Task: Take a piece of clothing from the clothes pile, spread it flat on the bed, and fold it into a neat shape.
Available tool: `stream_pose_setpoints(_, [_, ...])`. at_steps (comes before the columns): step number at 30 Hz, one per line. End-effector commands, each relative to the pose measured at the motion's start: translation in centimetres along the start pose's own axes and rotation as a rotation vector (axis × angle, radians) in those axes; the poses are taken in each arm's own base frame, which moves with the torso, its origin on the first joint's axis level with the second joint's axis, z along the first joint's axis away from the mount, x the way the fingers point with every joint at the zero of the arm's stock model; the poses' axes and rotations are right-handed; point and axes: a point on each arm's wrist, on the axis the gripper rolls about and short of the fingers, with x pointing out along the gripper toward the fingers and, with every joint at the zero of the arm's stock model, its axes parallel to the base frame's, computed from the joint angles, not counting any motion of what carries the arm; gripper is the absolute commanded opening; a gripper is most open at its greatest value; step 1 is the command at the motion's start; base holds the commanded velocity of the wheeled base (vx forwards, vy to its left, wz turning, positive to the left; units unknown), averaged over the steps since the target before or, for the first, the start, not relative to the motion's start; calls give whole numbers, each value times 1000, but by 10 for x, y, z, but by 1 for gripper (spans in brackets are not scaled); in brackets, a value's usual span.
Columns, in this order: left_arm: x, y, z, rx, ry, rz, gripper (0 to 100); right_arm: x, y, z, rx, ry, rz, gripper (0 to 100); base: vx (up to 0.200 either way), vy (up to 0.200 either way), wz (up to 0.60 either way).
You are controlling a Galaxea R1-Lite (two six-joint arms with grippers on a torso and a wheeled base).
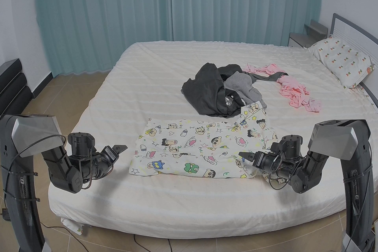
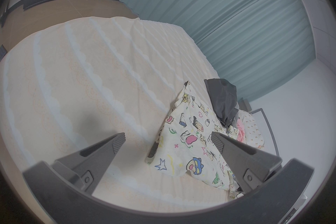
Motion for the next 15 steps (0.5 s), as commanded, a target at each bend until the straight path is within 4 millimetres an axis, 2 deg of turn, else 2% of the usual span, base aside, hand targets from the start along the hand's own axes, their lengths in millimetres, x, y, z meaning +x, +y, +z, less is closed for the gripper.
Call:
stream_pose_setpoints(1, [2,0,4,-5,-7,-2,100,-16,6,4,34,-36,29,100,0,0,0])
stream_pose_setpoints(4, [2,-2,5,-11,9,19,100,-35,17,3,46,-48,68,100,0,0,0])
stream_pose_setpoints(7, [-12,-15,12,-15,12,20,100,-47,19,-1,50,-49,81,100,0,0,0])
stream_pose_setpoints(8, [-26,-27,17,-31,13,14,100,-52,18,-3,51,-52,89,100,0,0,0])
stream_pose_setpoints(9, [-29,-31,18,-40,12,11,100,-53,18,-4,50,-55,92,100,0,0,0])
stream_pose_setpoints(11, [-50,-54,23,-101,13,-19,100,-54,15,-5,55,-58,89,100,0,0,0])
stream_pose_setpoints(13, [-61,-67,23,-115,21,-34,100,-55,16,-5,59,-54,91,100,0,0,0])
stream_pose_setpoints(15, [-70,-77,17,-103,44,-48,100,-56,18,-5,84,-52,97,100,200,0,0])
